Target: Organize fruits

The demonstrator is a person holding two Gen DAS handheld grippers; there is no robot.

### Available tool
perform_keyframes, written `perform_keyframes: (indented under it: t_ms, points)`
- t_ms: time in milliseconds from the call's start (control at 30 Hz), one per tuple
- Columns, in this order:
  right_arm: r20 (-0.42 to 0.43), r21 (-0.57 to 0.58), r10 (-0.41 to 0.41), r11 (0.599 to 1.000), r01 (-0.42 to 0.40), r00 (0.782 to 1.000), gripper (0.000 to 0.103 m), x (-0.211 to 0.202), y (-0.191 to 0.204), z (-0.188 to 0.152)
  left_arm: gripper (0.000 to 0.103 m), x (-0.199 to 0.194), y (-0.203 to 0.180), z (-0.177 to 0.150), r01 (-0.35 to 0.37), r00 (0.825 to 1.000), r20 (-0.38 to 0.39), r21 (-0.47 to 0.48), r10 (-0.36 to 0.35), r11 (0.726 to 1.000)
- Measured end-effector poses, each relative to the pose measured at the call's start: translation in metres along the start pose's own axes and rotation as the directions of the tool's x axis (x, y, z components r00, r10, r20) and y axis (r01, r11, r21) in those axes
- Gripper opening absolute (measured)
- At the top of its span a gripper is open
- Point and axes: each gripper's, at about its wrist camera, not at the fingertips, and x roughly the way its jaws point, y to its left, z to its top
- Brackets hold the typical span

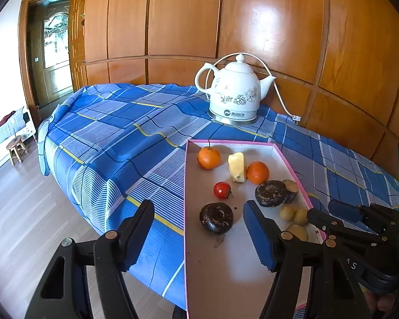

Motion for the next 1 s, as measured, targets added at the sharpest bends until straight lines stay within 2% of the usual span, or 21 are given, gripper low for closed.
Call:
perform_keyframes:
  t_ms: [867, 1000]
  points:
    - [0.053, 0.049, -0.035, 0.998, 0.033, 0.998, 0.041, -0.027, -0.016, -0.011, 0.074, -0.014, -0.021, -0.007, 0.016, 1.000, 0.001, 0.026, -0.016, 1.000]
    - [0.063, 0.060, -0.043, 0.997, 0.039, 0.997, 0.041, -0.032, -0.020, -0.014, 0.078, -0.018, -0.025, -0.006, 0.002, 1.000, 0.011, 0.043, -0.002, 0.999]
